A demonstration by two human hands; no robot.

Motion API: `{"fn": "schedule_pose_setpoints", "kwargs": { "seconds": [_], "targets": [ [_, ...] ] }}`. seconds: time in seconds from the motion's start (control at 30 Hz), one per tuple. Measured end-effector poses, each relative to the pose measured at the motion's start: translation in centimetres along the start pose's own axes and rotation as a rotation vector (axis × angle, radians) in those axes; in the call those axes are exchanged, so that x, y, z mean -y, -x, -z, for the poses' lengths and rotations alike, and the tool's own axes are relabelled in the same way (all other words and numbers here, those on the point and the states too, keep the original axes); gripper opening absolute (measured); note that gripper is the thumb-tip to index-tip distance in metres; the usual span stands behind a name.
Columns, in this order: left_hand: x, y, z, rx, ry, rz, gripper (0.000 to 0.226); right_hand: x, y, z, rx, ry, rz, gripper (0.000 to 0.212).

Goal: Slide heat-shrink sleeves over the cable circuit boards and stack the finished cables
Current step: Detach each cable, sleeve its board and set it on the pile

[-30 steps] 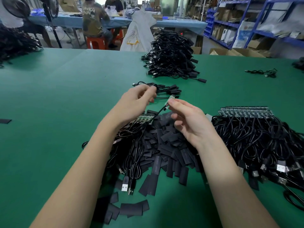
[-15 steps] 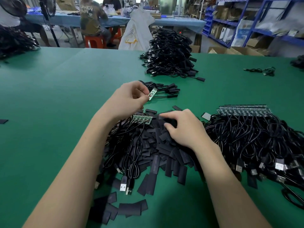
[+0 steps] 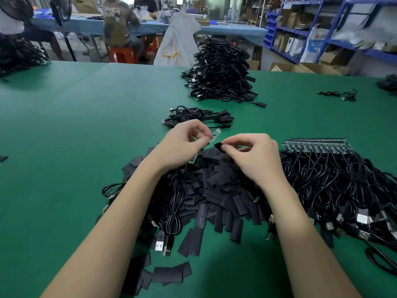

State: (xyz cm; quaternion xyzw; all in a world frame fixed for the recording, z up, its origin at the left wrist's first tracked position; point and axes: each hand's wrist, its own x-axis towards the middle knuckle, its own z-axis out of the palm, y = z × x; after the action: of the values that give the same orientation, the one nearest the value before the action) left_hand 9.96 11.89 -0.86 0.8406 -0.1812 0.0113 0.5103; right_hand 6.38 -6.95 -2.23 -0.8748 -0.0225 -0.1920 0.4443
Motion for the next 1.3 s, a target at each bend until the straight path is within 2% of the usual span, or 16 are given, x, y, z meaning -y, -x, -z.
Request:
{"fn": "schedule_pose_setpoints", "kwargs": {
  "seconds": [0.13, 0.23, 0.3, 0.47, 0.63, 0.9, 1.03, 1.2, 1.3],
  "targets": [
    [-0.1, 0.0, -0.3, 0.001, 0.095, 0.03, 0.009, 0.1, -0.3, 0.2, -0.08, -0.24, -0.136, 0.009],
    [-0.4, 0.1, -0.5, 0.034, 0.113, 0.026, 0.009, 0.9, -0.1, 0.2, 0.008, -0.555, -0.268, 0.005],
    [-0.4, 0.2, -0.6, 0.039, 0.125, 0.025, 0.009, 1.3, 0.1, 0.2, 0.074, -0.625, -0.279, 0.005],
    [-0.3, 0.1, -0.5, 0.029, 0.103, 0.001, 0.009, 1.9, 0.3, 0.2, 0.095, -0.635, -0.283, 0.007],
    [-0.5, 0.2, -0.6, 0.027, 0.066, -0.012, 0.007, 1.7, 0.0, 0.5, -0.052, -0.612, -0.332, 0.013],
    [-1.0, 0.5, -0.2, 0.099, 0.127, -0.012, 0.006, 1.1, -0.2, 1.4, 0.058, -0.844, -0.334, 0.015],
    [-0.9, 0.6, -0.2, 0.112, 0.13, -0.018, 0.006, 0.7, -0.4, 1.8, 0.05, -0.813, -0.342, 0.02],
    [-0.9, 0.6, -0.2, 0.164, 0.137, -0.027, 0.005, 0.7, -0.2, 1.7, 0.041, -0.853, -0.303, 0.016],
    [-0.8, 0.6, 0.0, 0.182, 0.164, -0.018, 0.005, 1.0, -0.1, 1.9, 0.038, -0.918, -0.311, 0.026]
  ]
}}
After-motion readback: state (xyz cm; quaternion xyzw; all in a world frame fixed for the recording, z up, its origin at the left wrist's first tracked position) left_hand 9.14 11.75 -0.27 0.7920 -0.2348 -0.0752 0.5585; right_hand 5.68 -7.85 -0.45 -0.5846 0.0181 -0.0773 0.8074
